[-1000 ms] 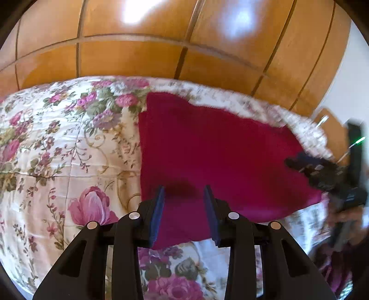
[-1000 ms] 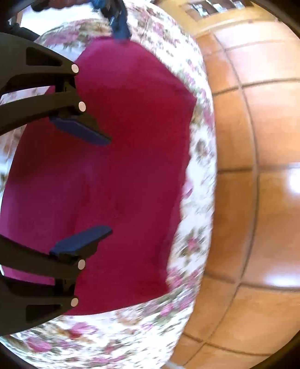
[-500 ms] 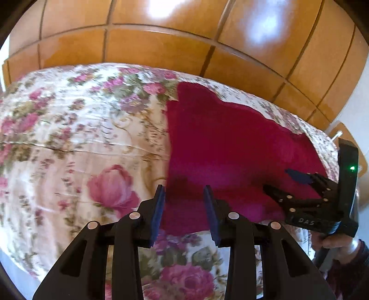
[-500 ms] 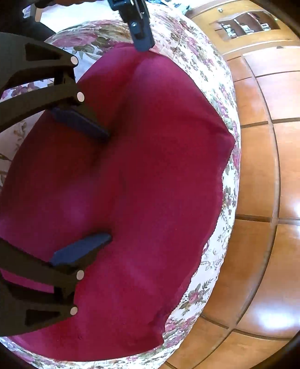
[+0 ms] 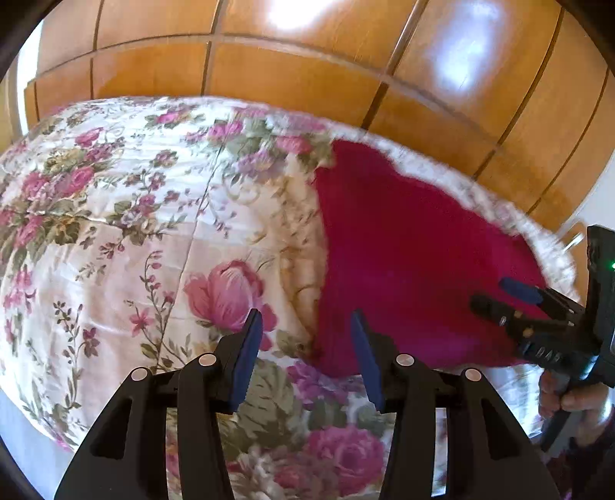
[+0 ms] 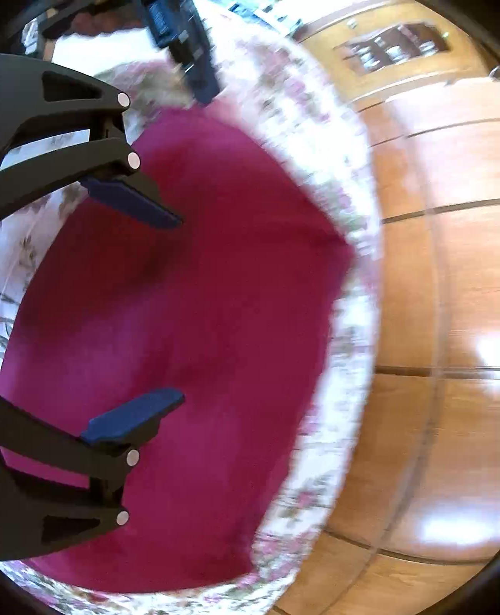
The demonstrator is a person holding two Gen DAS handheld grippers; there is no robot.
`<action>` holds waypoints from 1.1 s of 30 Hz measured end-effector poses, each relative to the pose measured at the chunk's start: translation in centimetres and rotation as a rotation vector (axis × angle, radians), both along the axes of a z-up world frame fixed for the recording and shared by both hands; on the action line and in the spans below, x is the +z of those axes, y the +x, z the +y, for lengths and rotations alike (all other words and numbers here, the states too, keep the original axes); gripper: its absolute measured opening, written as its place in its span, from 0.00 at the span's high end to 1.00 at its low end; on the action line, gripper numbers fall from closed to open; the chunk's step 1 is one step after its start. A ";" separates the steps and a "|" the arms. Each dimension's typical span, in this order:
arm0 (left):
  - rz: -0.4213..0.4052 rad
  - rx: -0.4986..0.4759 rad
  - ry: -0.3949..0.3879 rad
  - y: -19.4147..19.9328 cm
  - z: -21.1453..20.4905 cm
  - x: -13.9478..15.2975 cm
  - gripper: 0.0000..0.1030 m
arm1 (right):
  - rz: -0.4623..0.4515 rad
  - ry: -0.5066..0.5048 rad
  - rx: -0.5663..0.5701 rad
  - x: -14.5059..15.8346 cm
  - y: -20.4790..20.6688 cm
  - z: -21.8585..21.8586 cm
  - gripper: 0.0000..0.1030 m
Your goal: Fold small clothes
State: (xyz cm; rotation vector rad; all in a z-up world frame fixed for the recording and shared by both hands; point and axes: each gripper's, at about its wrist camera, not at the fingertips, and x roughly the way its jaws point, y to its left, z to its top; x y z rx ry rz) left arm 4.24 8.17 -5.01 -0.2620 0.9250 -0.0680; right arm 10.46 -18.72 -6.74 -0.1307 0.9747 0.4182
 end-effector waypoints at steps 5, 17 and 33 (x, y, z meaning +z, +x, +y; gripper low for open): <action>0.004 0.030 -0.007 0.1 0.3 -0.3 0.55 | -0.017 -0.002 0.016 0.3 0.1 0.2 0.14; -0.099 -0.022 -0.004 1.1 -0.5 2.4 0.55 | 0.001 0.145 -0.361 4.4 4.9 -15.2 0.14; -0.105 -0.105 -0.023 2.2 -2.6 2.8 0.55 | 0.254 0.572 -0.504 -2.1 -1.5 -27.2 0.38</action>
